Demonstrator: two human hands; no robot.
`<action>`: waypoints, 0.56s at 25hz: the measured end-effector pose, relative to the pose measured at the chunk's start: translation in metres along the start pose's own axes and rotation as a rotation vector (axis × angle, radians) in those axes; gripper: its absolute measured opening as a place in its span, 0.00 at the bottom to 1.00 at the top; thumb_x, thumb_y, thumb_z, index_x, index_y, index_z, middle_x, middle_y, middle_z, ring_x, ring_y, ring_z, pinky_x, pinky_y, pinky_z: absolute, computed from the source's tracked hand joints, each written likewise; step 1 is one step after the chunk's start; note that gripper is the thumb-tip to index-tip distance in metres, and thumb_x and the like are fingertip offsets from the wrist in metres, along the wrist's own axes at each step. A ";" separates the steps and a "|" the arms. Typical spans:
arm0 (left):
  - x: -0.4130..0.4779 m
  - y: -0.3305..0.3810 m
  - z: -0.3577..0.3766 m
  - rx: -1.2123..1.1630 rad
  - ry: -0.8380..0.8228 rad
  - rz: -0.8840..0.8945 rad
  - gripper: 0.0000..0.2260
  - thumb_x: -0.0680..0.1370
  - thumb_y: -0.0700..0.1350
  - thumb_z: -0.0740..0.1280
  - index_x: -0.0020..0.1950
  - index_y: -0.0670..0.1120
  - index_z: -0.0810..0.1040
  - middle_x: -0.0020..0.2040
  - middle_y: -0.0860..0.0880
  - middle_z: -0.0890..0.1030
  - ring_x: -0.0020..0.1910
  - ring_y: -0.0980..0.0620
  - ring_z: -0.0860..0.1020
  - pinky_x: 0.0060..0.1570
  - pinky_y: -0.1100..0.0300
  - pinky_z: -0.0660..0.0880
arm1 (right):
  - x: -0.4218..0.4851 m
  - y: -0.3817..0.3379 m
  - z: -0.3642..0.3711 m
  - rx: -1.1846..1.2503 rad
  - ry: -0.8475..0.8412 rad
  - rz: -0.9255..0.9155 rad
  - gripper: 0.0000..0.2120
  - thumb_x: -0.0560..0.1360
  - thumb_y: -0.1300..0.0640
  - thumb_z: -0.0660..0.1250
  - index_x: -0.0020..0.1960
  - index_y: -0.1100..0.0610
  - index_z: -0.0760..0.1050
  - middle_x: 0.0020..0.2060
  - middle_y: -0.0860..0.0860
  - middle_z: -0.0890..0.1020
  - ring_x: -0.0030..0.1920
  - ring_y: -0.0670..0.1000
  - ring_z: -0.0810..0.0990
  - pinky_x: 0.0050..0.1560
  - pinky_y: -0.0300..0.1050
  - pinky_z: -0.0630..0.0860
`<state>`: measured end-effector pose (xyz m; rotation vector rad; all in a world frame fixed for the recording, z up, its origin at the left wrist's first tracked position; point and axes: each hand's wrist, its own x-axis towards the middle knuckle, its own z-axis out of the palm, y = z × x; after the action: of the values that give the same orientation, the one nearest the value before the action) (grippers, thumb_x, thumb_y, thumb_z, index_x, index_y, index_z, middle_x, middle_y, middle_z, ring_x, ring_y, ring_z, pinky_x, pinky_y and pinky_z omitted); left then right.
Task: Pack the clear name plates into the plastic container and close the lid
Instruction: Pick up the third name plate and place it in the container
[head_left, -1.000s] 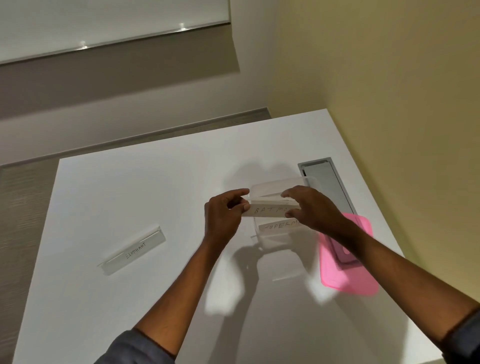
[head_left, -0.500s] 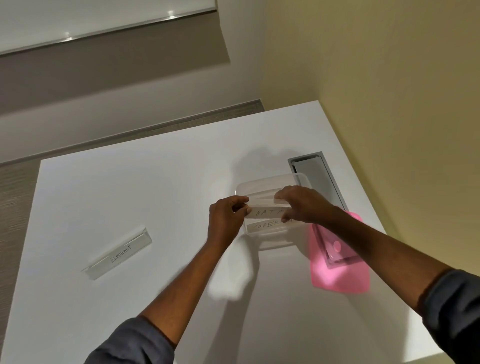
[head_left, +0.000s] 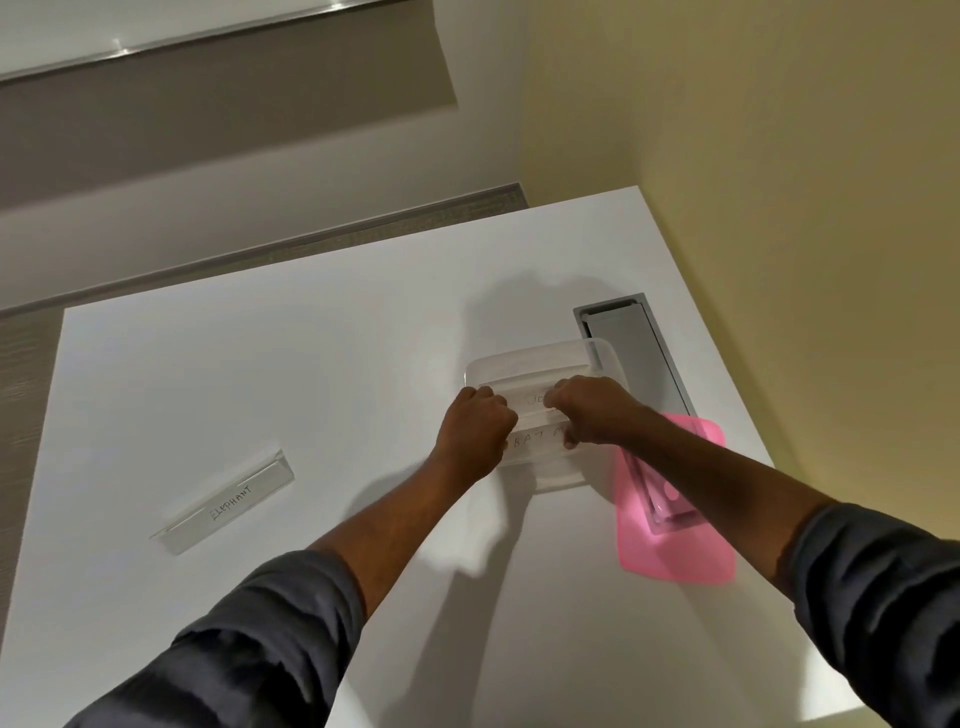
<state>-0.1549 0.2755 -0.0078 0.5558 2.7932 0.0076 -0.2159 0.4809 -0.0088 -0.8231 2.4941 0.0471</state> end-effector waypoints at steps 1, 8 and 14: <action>0.002 0.002 0.003 0.023 -0.014 0.009 0.09 0.78 0.43 0.73 0.58 0.48 0.86 0.56 0.49 0.87 0.60 0.44 0.81 0.62 0.52 0.73 | 0.001 -0.001 0.002 -0.014 -0.002 -0.008 0.27 0.67 0.53 0.83 0.64 0.55 0.79 0.60 0.51 0.84 0.60 0.55 0.83 0.53 0.49 0.78; 0.014 0.003 0.018 0.092 -0.027 0.029 0.10 0.79 0.39 0.70 0.58 0.46 0.86 0.55 0.46 0.87 0.59 0.43 0.83 0.62 0.51 0.74 | 0.006 -0.001 0.013 -0.016 0.002 -0.003 0.24 0.68 0.54 0.81 0.62 0.56 0.80 0.59 0.52 0.84 0.60 0.56 0.82 0.50 0.47 0.76; 0.020 0.001 0.020 0.086 -0.031 0.033 0.11 0.78 0.38 0.70 0.58 0.47 0.85 0.55 0.46 0.87 0.58 0.42 0.83 0.61 0.51 0.74 | 0.005 0.003 0.016 0.022 0.012 -0.002 0.24 0.69 0.56 0.80 0.64 0.55 0.80 0.60 0.52 0.84 0.59 0.56 0.83 0.47 0.45 0.75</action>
<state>-0.1659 0.2831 -0.0326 0.6171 2.7646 -0.1142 -0.2140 0.4835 -0.0258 -0.8188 2.5012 0.0140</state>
